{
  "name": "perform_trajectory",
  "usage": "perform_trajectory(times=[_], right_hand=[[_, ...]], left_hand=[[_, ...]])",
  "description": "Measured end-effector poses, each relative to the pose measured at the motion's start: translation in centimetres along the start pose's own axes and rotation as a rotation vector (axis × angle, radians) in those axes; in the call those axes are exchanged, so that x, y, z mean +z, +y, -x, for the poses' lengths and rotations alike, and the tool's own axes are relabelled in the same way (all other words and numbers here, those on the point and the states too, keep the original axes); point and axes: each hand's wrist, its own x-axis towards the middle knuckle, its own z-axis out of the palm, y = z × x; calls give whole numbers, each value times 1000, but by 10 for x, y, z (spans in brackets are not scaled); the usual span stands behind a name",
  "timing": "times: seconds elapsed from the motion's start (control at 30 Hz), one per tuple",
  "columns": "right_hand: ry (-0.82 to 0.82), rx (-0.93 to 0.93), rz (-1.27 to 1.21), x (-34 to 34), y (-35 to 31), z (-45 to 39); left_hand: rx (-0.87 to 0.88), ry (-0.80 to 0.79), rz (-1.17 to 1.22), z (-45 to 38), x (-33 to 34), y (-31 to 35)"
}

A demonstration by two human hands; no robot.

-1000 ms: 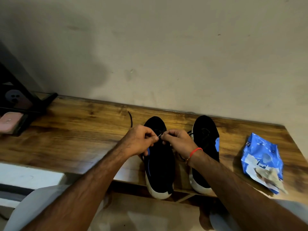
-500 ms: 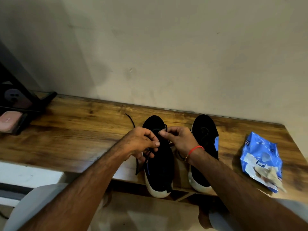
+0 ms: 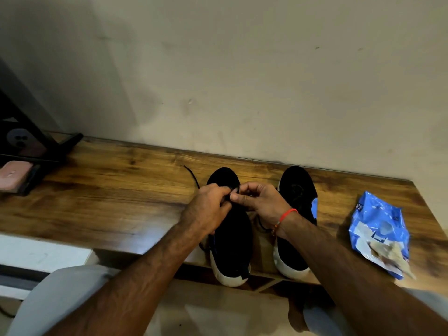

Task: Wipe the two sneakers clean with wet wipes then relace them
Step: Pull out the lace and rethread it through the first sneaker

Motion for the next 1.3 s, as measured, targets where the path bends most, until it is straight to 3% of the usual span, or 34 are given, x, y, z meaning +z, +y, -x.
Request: perform_trajectory(times=[0.1, 0.23, 0.33, 0.5, 0.57, 0.63, 0.73, 0.87, 0.97, 1.03, 1.17, 1.3], right_hand=[[60, 13, 12, -2, -2, 2], [94, 49, 4, -4, -1, 3], [109, 56, 14, -3, 0, 2], [104, 32, 67, 1, 3, -2], [98, 26, 72, 1, 2, -2], [91, 26, 80, 1, 3, -2], [96, 18, 60, -1, 3, 0], [98, -9, 33, -2, 2, 3], [90, -12, 16, 0, 4, 1], [90, -18, 22, 0, 5, 0], [89, -41, 20, -1, 5, 0], [72, -49, 18, -1, 5, 1]], left_hand=[[-8, 6, -8, -3, -1, -2], [-171, -57, 183, -7, -14, -2], [-176, -72, 111, -11, -28, -7], [-158, 50, -246, -2, -26, -6], [-207, 133, -249, -1, -24, -8], [-269, 238, -89, -4, -27, -13], [-364, 372, 368, -11, -35, -16], [-538, 348, 745, -17, -31, -19], [-580, 376, 845, -19, -18, -17], [-592, 406, 702, -17, -14, -14], [-671, 219, 262, -14, -13, -17], [-774, -204, 475, -2, -14, -12]])
